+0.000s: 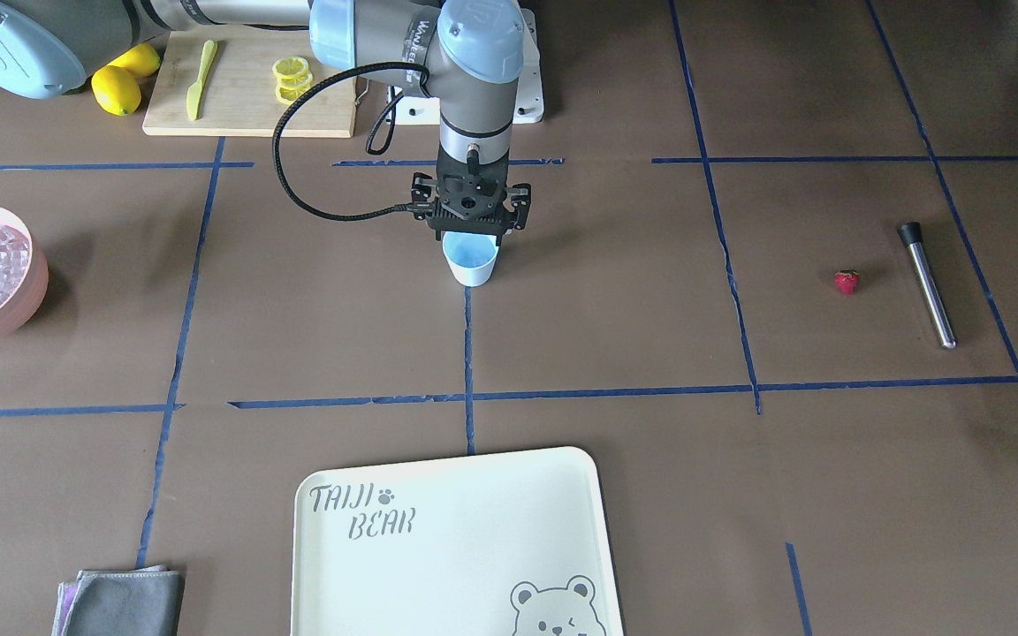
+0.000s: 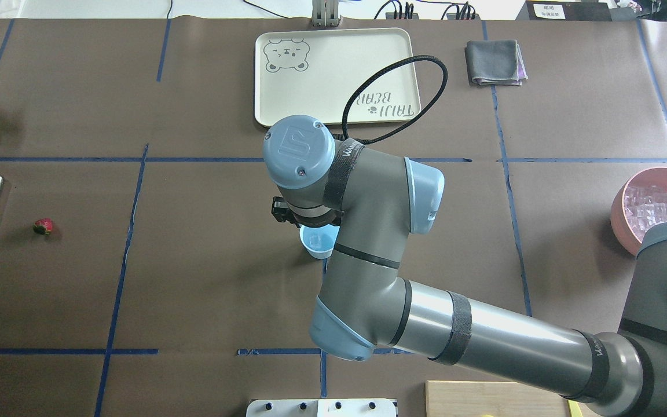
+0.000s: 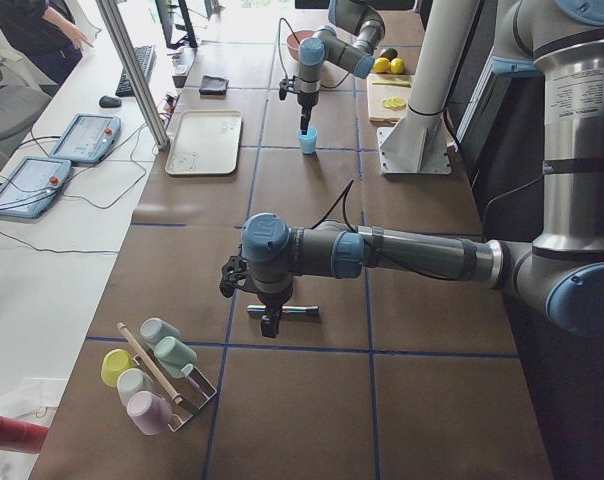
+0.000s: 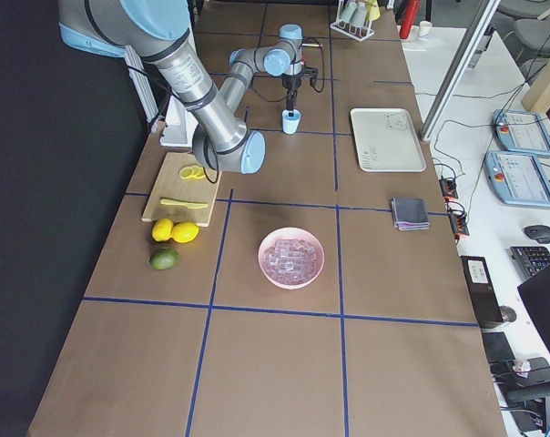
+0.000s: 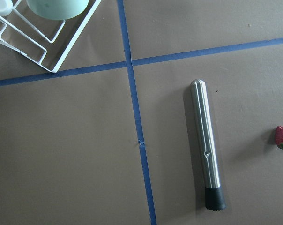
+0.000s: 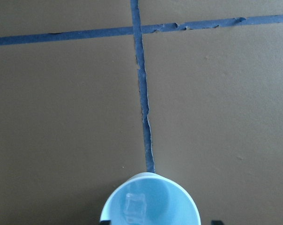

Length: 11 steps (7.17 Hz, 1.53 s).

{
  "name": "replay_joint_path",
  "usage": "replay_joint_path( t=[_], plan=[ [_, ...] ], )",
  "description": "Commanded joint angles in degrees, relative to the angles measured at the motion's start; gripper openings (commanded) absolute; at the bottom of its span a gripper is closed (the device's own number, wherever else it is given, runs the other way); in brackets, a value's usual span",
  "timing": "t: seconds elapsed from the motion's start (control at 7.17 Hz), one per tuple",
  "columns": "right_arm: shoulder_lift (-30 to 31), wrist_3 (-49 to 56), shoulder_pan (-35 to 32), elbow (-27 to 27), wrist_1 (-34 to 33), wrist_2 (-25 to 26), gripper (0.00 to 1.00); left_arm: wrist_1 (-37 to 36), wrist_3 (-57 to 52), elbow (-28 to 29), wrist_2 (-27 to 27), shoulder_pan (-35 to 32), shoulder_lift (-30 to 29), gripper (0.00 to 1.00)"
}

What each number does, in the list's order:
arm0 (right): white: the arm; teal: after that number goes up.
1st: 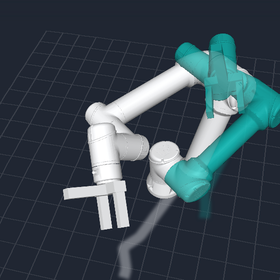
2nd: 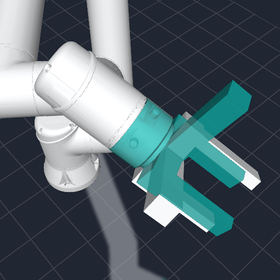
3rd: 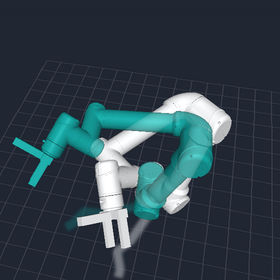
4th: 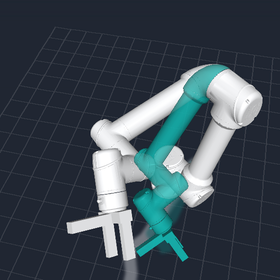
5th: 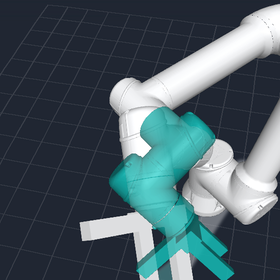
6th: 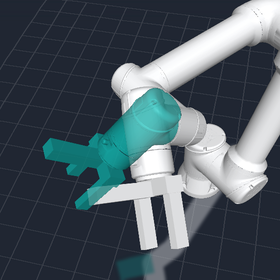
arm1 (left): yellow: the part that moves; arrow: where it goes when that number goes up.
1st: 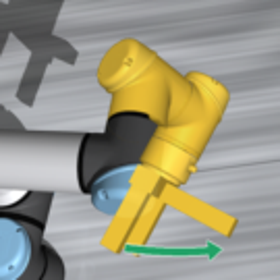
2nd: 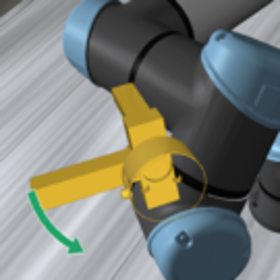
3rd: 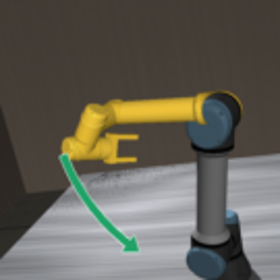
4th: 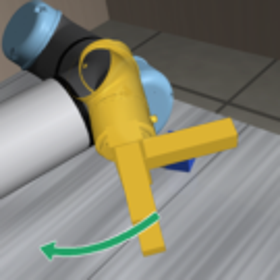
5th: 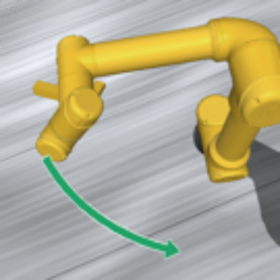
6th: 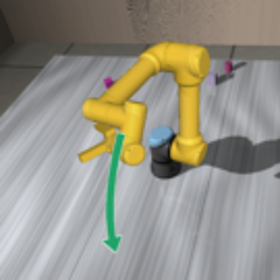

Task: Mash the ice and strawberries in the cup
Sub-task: 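Open the right gripper to drop the ice cube into the cup, then move the right gripper back to the pink bowl of ice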

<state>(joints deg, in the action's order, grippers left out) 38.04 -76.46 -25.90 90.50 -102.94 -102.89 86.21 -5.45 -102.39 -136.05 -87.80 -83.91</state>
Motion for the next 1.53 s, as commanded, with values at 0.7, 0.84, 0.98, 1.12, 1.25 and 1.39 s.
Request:
replay_joint_path(
  t=[0.7, 0.84, 0.98, 1.12, 1.25, 1.39],
  plan=[
    [34.59, 31.76, -23.01, 26.82, 4.47, -15.81, 1.00, 0.10, 0.00, 0.00, 0.00, 0.00, -0.03, 1.00],
    [40.74, 35.72, -26.36, 26.83, 9.72, -18.29, 1.00, 0.10, 0.00, -0.09, 0.00, 0.00, -0.03, 1.00],
    [47.67, 39.33, -29.26, 26.66, 15.69, -19.79, 1.00, 0.01, 0.00, -0.35, 0.00, 0.00, -0.03, 1.00],
    [53.48, 44.59, -32.60, 26.48, 19.58, -20.76, 1.00, 0.01, 0.00, -0.70, 0.00, 0.00, 0.06, 1.00],
    [56.76, 47.34, -34.02, 26.39, 20.23, -21.21, 0.99, 0.01, 0.00, -0.79, 0.00, 0.00, 0.06, 1.00],
    [58.80, 47.63, -34.12, 26.22, 20.23, -21.12, 0.99, 0.01, 0.00, -0.88, 0.00, 0.00, 0.06, 1.00]
  ],
)
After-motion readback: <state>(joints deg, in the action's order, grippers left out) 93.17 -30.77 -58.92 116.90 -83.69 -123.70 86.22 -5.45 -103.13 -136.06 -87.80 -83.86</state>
